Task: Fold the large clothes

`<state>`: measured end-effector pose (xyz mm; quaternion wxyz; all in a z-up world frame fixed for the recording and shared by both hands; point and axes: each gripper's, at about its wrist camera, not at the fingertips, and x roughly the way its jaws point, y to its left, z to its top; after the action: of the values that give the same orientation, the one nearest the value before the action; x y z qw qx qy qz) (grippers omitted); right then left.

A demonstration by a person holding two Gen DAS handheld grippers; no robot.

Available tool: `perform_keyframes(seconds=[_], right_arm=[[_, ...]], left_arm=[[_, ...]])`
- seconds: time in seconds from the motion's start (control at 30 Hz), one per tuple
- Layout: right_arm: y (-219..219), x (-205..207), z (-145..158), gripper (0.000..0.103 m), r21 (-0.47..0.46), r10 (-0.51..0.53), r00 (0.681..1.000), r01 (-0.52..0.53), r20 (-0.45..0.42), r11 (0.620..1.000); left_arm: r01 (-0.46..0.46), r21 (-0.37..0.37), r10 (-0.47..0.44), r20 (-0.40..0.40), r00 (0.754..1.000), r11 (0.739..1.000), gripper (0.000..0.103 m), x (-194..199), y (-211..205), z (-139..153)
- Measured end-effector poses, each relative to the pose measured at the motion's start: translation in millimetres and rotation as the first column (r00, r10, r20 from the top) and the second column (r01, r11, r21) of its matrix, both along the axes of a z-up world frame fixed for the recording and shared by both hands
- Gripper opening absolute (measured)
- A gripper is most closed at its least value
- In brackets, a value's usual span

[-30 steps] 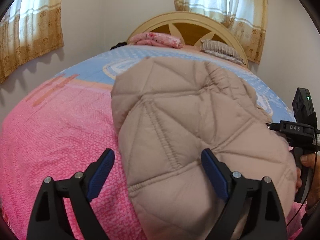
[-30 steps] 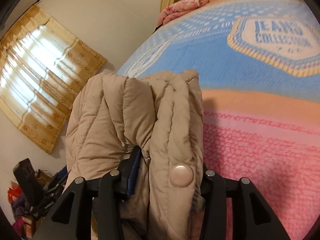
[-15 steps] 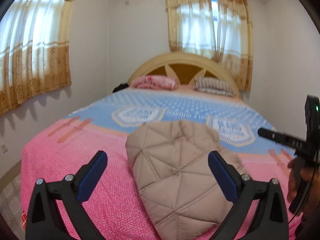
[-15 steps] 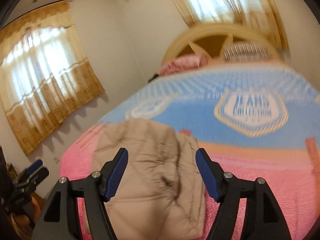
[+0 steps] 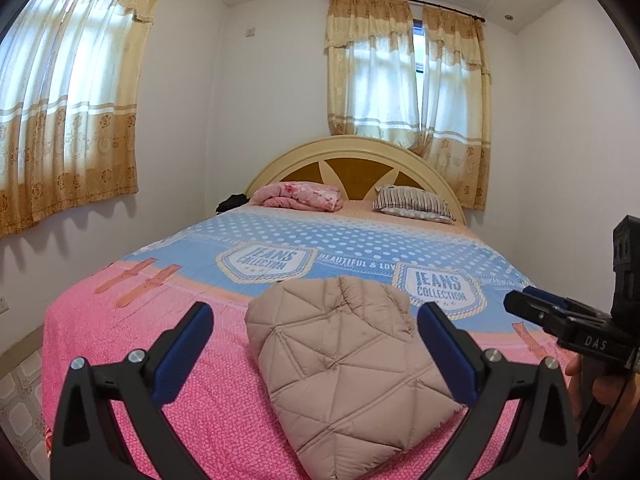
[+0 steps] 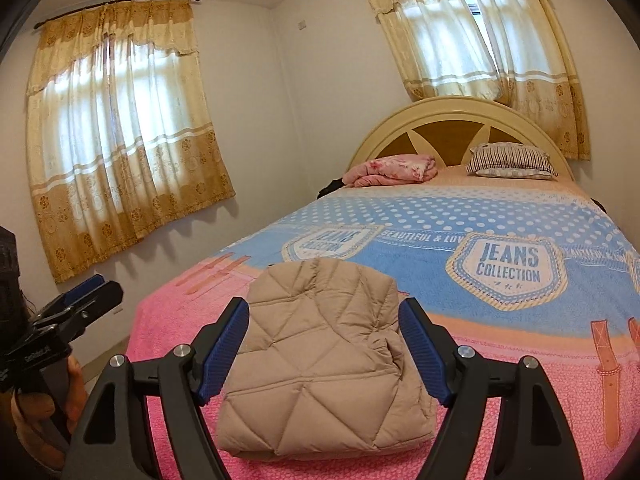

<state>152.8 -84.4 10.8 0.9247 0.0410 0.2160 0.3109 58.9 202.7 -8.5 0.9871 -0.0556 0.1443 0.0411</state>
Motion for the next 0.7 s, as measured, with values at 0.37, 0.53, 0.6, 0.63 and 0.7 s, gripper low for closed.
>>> perform_keyframes(seconds=[0.37,0.53,0.6,0.63,0.7], right_arm=[[5.1,-6.9,-4.4,0.078,-0.004,0.039,0.999,-0.039,-0.001,0.999],[3.8,-8.0,-4.7,0.078,0.003,0.039,0.999,-0.039,-0.002,0.999],[3.3,-8.3,-4.5,0.078,0.007,0.037,0.999,-0.037,-0.002,0.999],[2.9,-8.5,-4.1,0.078,0.007,0.037,0.999,-0.037,-0.002,0.999],[2.8,-9.2,-4.0,0.078,0.004,0.038,0.999,-0.038,-0.002,0.999]], left_arm=[[-0.009,0.005,0.009,0.000,1.000,1.000,0.103,-3.9,-1.3,-0.4],[-0.006,0.009,0.006,0.001,1.000,1.000,0.103,-3.5,-1.9,-1.8],[-0.006,0.007,0.006,-0.001,1.000,1.000,0.103,-3.7,-2.5,-1.8],[-0.007,0.006,0.007,0.000,1.000,1.000,0.103,-3.7,-2.8,-1.7],[-0.005,0.008,0.005,-0.001,1.000,1.000,0.103,-3.2,-2.7,-2.2]])
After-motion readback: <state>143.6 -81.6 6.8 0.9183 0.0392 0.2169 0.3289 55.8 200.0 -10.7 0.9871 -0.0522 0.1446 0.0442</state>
